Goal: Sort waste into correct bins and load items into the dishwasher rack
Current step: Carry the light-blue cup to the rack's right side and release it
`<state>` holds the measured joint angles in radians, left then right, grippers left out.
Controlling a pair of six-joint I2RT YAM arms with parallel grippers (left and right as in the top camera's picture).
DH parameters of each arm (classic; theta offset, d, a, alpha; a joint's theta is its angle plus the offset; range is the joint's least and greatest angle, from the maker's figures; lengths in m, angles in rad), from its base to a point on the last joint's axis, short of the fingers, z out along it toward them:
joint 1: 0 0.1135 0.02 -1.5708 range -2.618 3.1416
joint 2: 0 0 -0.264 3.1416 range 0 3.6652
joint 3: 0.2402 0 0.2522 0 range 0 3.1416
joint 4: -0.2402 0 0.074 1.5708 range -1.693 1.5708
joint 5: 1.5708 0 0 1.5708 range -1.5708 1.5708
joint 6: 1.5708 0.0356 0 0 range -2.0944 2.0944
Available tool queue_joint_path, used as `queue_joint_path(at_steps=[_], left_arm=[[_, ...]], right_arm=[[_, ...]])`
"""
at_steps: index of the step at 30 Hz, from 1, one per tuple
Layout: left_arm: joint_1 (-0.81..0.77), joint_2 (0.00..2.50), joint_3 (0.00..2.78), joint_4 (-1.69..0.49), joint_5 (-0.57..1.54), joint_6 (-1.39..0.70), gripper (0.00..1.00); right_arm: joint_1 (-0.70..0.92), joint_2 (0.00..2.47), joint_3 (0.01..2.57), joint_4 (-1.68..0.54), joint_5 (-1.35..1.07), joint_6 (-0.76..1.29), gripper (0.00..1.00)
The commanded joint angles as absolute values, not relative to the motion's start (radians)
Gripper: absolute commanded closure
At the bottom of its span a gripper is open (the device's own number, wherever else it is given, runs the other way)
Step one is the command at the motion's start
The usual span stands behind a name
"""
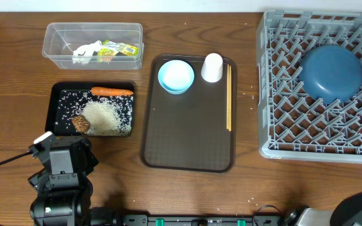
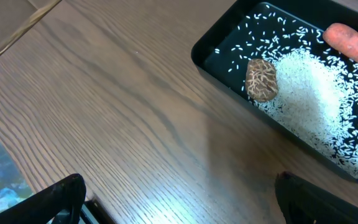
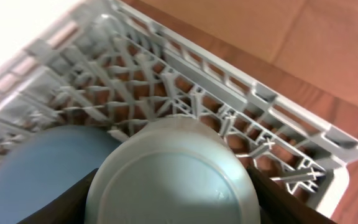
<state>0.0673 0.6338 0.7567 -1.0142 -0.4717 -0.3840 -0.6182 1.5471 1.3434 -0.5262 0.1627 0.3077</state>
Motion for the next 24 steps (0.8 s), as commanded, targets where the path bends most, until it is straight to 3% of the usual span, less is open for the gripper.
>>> queue_joint_path(at_steps=[1, 4, 8, 16, 24], left_arm=[[0.066, 0.634, 0.751, -1.016, -0.487, -0.371, 0.02], [0.066, 0.634, 0.751, -1.015, -0.487, -0.371, 0.02], [0.066, 0.634, 0.751, -1.016, -0.487, -0.371, 0.02], [0.066, 0.634, 0.751, -1.016, -0.487, -0.371, 0.02], [0.066, 0.634, 0.751, -1.016, -0.487, -0.371, 0.02]], right_arm=[[-0.628, 1.597, 1.345, -0.527, 0.164, 0.313, 0.28], [-0.627, 1.625, 1.345, -0.527, 0.147, 0.313, 0.18], [-0.627, 1.627, 1.345, -0.516, 0.099, 0.313, 0.13], [-0.579, 1.517, 1.345, -0.493, -0.054, 0.314, 0.13], [-0.339, 1.371, 1.345, -0.437, -0.184, 0.313, 0.14]])
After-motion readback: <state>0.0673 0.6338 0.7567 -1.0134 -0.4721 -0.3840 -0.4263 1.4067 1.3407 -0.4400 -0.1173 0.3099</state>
